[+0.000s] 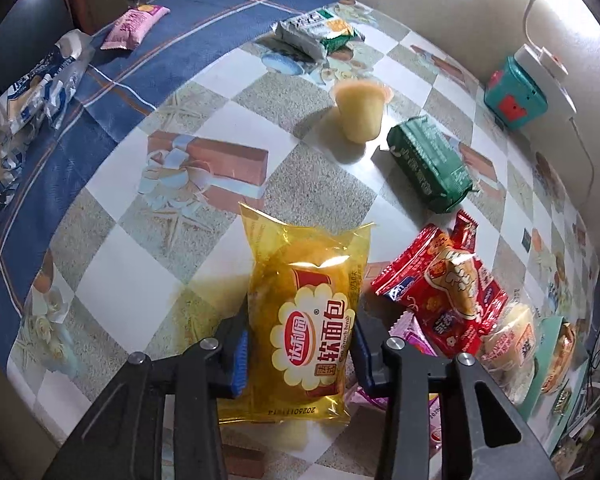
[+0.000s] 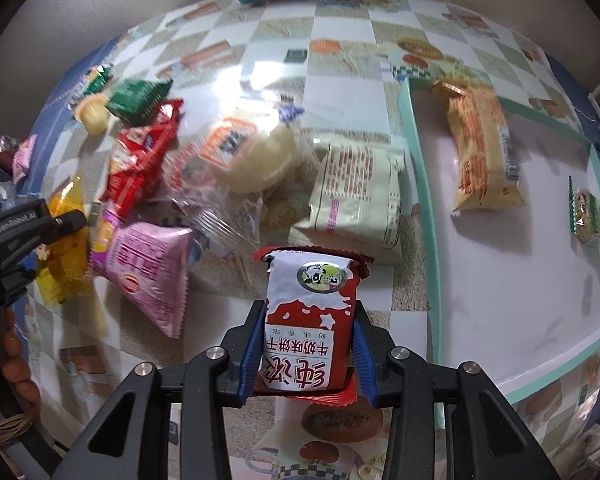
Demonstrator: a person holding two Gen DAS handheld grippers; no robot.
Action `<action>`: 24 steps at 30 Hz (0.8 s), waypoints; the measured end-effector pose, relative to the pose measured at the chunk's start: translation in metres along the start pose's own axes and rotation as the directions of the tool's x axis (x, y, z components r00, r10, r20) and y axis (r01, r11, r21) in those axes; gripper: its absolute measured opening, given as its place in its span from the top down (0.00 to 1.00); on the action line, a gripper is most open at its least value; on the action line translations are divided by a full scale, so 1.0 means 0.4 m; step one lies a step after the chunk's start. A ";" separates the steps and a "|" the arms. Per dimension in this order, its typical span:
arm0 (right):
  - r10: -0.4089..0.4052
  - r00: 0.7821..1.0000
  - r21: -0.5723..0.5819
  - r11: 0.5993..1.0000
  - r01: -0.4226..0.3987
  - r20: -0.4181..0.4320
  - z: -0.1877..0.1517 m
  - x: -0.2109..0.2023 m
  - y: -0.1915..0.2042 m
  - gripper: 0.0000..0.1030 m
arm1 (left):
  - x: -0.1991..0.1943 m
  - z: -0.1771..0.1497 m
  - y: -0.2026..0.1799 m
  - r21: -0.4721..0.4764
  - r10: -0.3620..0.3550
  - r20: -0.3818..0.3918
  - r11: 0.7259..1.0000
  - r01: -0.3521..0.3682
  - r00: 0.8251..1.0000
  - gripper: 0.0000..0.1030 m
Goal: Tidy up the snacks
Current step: 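Grasp the red-white milk biscuit pack with the right tool while the left grasps yellow bread bag, then lift both packets and carry them over the white tray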
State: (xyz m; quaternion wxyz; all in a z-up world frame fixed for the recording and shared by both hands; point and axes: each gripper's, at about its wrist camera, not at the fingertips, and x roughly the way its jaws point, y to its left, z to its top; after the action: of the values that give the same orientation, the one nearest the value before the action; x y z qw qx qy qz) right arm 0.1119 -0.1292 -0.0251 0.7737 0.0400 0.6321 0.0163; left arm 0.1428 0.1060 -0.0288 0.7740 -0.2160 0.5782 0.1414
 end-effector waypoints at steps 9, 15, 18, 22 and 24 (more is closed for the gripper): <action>0.045 0.992 0.021 0.999 -0.047 0.115 0.020 -0.129 -0.021 0.59 | -0.131 0.015 -0.014 0.009 -0.044 0.113 0.999 0.043 0.993 0.59; 0.064 0.980 0.043 0.996 -0.073 0.189 0.014 -0.205 -0.048 0.59 | -0.209 0.011 -0.043 0.050 -0.093 0.165 0.995 0.086 0.982 0.59; 0.053 0.975 0.065 0.996 -0.068 0.215 0.017 -0.225 -0.068 0.59 | -0.241 0.005 -0.066 0.076 -0.110 0.190 0.992 0.097 0.976 0.59; 0.051 0.973 0.106 0.991 -0.076 0.225 0.022 -0.237 -0.115 0.59 | -0.268 -0.006 -0.088 0.092 -0.140 0.205 0.988 0.123 0.969 0.59; 0.051 0.973 0.131 0.988 -0.082 0.225 0.023 -0.239 -0.144 0.59 | -0.275 -0.010 -0.096 0.095 -0.143 0.211 0.988 0.125 0.967 0.59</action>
State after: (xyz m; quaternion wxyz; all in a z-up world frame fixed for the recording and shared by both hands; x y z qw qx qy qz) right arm 0.1004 -0.1942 0.0653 0.8334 0.1168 0.5401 -0.0066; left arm 0.1256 0.0741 0.0822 0.8483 -0.2065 0.4796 0.0879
